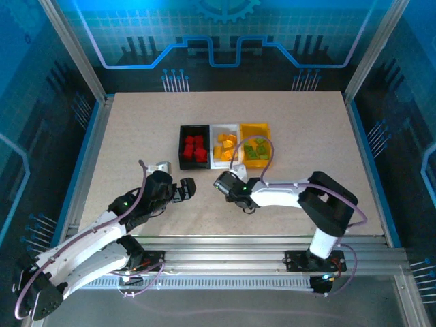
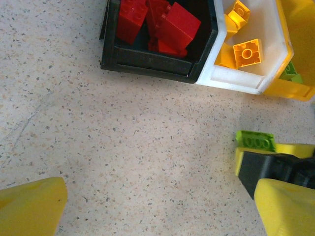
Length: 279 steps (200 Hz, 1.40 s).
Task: Sort the legos into containers by color
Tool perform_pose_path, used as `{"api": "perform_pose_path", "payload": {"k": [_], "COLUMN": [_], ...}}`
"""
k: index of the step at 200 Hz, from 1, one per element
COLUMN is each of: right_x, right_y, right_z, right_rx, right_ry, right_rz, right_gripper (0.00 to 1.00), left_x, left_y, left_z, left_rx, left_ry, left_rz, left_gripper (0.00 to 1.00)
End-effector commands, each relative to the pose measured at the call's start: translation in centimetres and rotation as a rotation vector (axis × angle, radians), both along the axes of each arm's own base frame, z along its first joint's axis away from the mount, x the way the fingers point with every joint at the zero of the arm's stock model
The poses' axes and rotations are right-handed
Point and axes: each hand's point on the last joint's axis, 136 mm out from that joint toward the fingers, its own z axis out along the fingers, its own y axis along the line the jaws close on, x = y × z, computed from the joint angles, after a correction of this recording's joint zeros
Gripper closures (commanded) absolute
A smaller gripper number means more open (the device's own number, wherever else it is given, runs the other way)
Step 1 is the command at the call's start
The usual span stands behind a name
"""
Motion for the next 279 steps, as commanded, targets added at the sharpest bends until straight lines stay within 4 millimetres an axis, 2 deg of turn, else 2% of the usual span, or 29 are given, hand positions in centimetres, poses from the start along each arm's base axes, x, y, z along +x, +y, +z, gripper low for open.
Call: {"api": "perform_pose_path", "payload": {"k": [1,29,55,80,86,91,103,141,182,193,209,228,248,279], "right_x": [-0.8,-1.0,0.0,2.6,3.2,4.4,6.2,11.4,16.2,17.2,18.6,19.6,19.9,18.3], "right_y": [-2.1,-3.9,-5.4,-7.0,-7.5,-7.3,-7.7,-7.0,-8.2,-7.9,-7.4,-6.9,-6.9,-7.2], "right_z": [1.7,4.1,7.0,9.9,9.8,11.0,11.8,11.3,10.8,10.9,10.9,11.7,13.6,16.5], "right_rx": [-0.003,0.001,0.034,0.080,0.086,0.117,0.159,0.173,0.187,0.190,0.196,0.204,0.227,0.298], "right_ry": [-0.045,-0.084,-0.132,-0.167,-0.157,-0.170,-0.158,-0.068,-0.067,-0.063,-0.052,-0.076,-0.126,-0.214], "right_rz": [-0.055,-0.077,-0.099,-0.130,-0.135,-0.137,-0.143,-0.123,-0.216,-0.211,-0.192,-0.175,-0.178,-0.158], "right_gripper": [0.38,0.38,0.38,0.38,0.37,0.37,0.37,0.37,0.33,0.28,0.14,0.07,0.05,0.03], "left_x": [-0.2,-0.1,-0.1,-0.1,-0.1,-0.1,0.0,0.1,0.5,0.6,0.8,1.1,1.5,2.5], "left_y": [0.5,0.5,0.5,0.6,0.6,0.6,0.6,0.7,0.9,0.9,1.0,1.1,1.3,2.6], "left_z": [-0.4,-0.4,-0.4,-0.3,-0.2,-0.2,0.0,0.2,0.8,1.1,1.5,1.9,2.4,3.2], "left_rx": [0.014,0.015,0.011,0.012,0.012,0.012,0.011,0.018,0.015,0.017,0.021,0.029,0.040,0.107], "left_ry": [0.005,0.006,0.006,0.005,0.003,0.003,-0.001,0.001,-0.008,-0.012,-0.017,-0.020,-0.027,-0.047], "left_rz": [0.001,0.005,0.006,0.008,0.009,0.009,0.007,0.013,0.029,0.031,0.039,0.050,0.066,0.133], "left_gripper": [0.01,0.01,0.01,0.01,0.01,0.01,0.01,0.01,0.01,0.01,0.01,0.01,0.01,0.01]}}
